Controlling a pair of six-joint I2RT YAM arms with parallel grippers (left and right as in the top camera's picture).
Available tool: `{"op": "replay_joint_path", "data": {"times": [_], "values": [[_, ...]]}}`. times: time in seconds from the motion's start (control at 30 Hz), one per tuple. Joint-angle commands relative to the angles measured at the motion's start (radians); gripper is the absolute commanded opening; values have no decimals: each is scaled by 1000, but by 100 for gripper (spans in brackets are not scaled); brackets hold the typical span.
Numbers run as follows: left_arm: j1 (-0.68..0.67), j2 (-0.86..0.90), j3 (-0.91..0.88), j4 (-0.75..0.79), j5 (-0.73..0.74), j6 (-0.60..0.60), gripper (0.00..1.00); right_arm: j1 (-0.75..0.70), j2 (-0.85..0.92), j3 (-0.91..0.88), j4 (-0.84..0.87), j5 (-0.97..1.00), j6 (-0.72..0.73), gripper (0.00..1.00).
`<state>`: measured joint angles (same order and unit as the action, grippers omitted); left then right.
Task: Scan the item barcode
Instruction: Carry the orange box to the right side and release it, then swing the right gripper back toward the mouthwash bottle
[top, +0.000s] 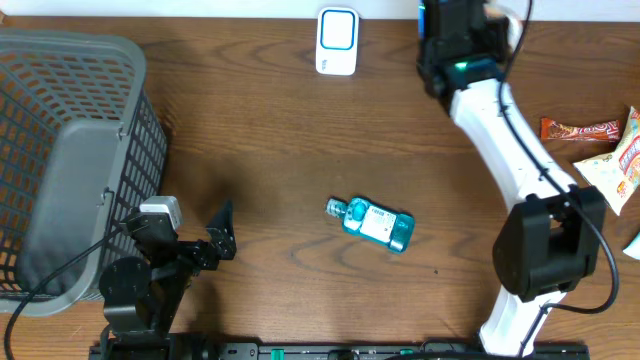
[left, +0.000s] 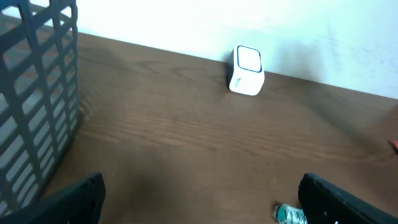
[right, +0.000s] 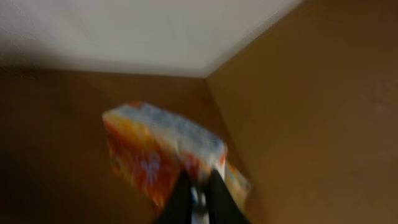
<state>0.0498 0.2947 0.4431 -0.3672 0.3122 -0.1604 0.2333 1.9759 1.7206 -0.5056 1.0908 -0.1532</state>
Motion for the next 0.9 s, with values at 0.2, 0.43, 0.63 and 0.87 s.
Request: {"op": "replay_joint_path", "data": {"times": [0.2, 0.43, 0.63, 0.87], "values": [[-3, -2, -1, 1, 10, -2, 99, -305, 34, -53, -640, -148, 600, 1], [-3, -2, -1, 1, 10, -2, 99, -543, 34, -111, -529, -637, 652, 20], [-2, -2, -1, 1, 10, -2, 99, -612, 20, -93, -467, -868, 541, 99], [-2, -2, -1, 1, 10, -2, 99, -572, -75, -73, -492, -1119, 532, 99]]}}
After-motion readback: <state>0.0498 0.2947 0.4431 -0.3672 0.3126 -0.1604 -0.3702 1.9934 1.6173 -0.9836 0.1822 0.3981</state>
